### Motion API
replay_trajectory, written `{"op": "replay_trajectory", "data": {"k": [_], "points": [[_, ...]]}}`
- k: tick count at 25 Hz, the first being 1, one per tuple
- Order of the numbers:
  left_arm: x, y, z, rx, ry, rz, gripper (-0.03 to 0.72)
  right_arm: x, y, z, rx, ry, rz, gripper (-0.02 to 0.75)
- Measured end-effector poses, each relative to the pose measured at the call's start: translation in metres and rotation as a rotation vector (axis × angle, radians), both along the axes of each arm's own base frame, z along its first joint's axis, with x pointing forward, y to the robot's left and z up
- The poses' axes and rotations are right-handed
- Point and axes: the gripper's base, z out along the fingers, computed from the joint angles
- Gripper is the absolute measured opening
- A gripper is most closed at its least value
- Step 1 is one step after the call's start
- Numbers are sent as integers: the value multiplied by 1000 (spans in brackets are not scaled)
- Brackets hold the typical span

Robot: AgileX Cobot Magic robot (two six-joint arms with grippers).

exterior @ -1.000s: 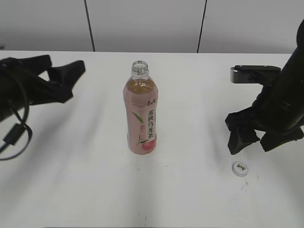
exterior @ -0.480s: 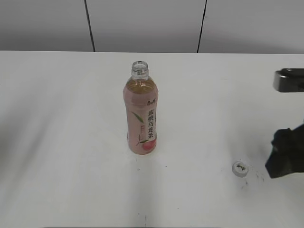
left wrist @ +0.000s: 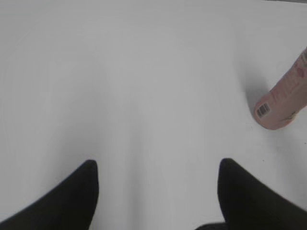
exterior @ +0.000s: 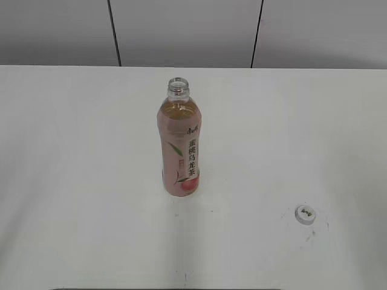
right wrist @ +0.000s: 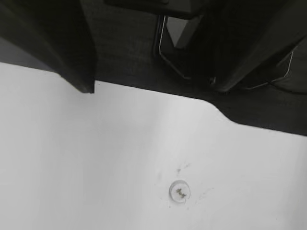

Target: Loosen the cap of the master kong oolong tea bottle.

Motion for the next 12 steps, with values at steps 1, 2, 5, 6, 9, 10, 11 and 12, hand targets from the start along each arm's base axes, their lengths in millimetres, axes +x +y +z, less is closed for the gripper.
{"op": "replay_trajectory", "data": {"k": [1,2,5,6,9,10,11,12], "points": [[-6,1,-1,18,9,-10,465,-6,-3,2,3,-28,-2,576],[-10,2,-3,41,34,-21,463,-13,-7,5,-8,-69,-7,576],[-21,4,-7,66,46,-41,459,-34,-18,6,-9,-169,-17,576],[-25,4,-6,64,26,-44,459,-42,-21,4,-3,-197,-20,576],[-37,6,-6,64,-53,-54,459,-63,-30,-8,1,-276,-25,576],[-42,6,-6,65,-81,-57,459,-70,-34,-14,-3,-307,-28,576],[-47,7,-6,66,-108,-60,459,-77,-37,-21,-2,-335,-30,576],[-52,8,-6,66,-138,-63,459,-83,-40,-25,1,-366,-31,575]]}}
